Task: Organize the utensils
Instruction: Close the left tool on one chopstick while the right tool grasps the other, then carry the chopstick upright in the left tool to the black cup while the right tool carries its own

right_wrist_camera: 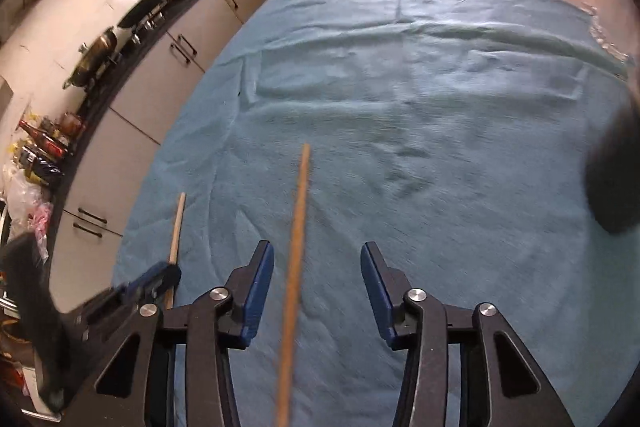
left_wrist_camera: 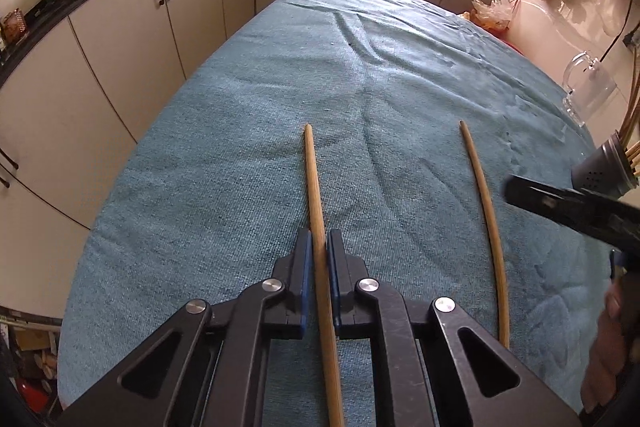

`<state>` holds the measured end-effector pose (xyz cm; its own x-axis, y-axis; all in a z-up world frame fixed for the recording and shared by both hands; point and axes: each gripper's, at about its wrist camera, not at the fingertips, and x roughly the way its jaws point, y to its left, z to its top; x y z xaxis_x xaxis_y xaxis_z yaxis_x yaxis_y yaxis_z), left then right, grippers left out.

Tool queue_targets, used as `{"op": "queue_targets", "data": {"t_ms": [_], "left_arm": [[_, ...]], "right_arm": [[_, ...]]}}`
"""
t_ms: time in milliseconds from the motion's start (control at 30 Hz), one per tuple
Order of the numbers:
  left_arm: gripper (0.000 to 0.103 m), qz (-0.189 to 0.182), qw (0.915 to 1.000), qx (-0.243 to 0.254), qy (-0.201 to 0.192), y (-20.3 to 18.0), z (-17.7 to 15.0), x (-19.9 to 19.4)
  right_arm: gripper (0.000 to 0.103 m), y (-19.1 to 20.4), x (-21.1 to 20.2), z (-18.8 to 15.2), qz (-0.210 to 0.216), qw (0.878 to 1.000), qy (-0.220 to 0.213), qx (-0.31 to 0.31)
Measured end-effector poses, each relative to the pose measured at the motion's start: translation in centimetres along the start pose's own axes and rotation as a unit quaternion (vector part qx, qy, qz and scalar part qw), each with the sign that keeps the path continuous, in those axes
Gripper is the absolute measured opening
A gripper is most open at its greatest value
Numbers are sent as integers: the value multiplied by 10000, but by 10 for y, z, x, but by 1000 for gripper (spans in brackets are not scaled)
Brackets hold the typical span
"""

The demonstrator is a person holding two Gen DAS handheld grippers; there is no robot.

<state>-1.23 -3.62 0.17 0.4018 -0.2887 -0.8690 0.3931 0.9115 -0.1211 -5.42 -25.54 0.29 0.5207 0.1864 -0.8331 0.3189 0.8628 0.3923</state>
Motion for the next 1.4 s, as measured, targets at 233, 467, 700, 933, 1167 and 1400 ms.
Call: {"op": "queue_targets", "data": {"t_ms": [233, 467, 700, 933, 1167, 1400], "left_arm": [[9, -31, 10000, 36, 69, 0, 3, 1], [7, -62, 9998, 59, 159, -7, 18, 10], [7, -477, 9987, -72, -165, -5, 19, -18], [7, -694, 9935, -3, -899, -12, 18, -75], [7, -793, 9900, 79, -1167, -25, 17, -105], [7, -777, 9895, 183, -1203, -37, 13, -115]], "right_arm": [[27, 24, 31, 17, -669, 9968, 231, -372], [7, 40, 39, 20, -866, 9933, 343, -689], [7, 33, -5, 14, -189, 9982, -255, -516], [7, 46, -92, -20, 263, 9828, -1649, -789], [7, 40, -141, -54, 276, 9657, -2476, -733], [7, 21, -167, -67, 317, 9583, -2808, -427]]}}
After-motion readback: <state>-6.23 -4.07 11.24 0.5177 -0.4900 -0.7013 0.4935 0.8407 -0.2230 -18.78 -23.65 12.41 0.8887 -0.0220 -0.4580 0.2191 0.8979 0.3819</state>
